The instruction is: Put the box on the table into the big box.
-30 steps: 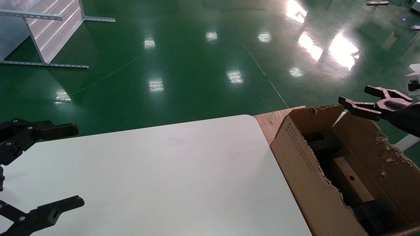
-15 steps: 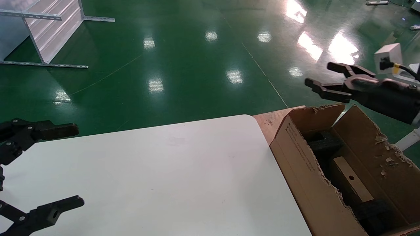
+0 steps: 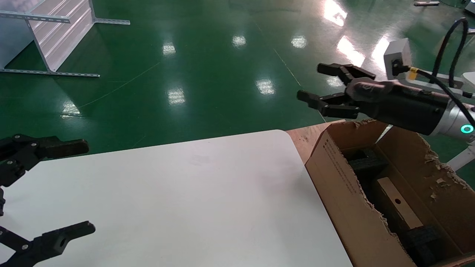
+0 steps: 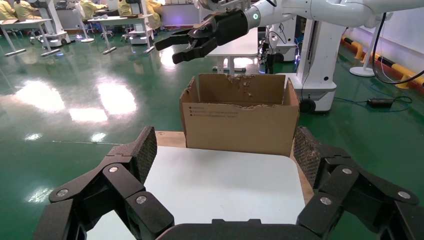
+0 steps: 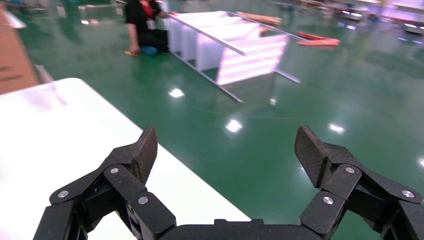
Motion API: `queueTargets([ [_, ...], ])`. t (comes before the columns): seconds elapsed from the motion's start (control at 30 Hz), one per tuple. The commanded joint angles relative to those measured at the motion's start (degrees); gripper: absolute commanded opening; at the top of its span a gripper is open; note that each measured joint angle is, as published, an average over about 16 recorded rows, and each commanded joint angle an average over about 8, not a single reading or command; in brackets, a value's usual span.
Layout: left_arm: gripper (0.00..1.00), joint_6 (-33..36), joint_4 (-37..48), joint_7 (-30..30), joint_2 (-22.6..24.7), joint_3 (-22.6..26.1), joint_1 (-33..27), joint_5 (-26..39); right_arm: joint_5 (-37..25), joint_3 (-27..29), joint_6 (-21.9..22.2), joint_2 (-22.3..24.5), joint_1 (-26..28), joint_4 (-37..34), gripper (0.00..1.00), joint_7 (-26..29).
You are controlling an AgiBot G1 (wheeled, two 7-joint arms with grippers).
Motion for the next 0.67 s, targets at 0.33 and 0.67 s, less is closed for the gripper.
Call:
queueTargets([
  [0.33,1.0,0.0,0.0,0.0,0.0,0.0,0.0,0.0,1.8,2.7,-1.6,-1.5,-4.9,15.4,1.0,6.0],
  [0.67,1.0,0.0,0.0,0.0,0.0,0.0,0.0,0.0,3.1,4.7,-2.8,-2.7,-8.6,27.2,1.0,10.6],
])
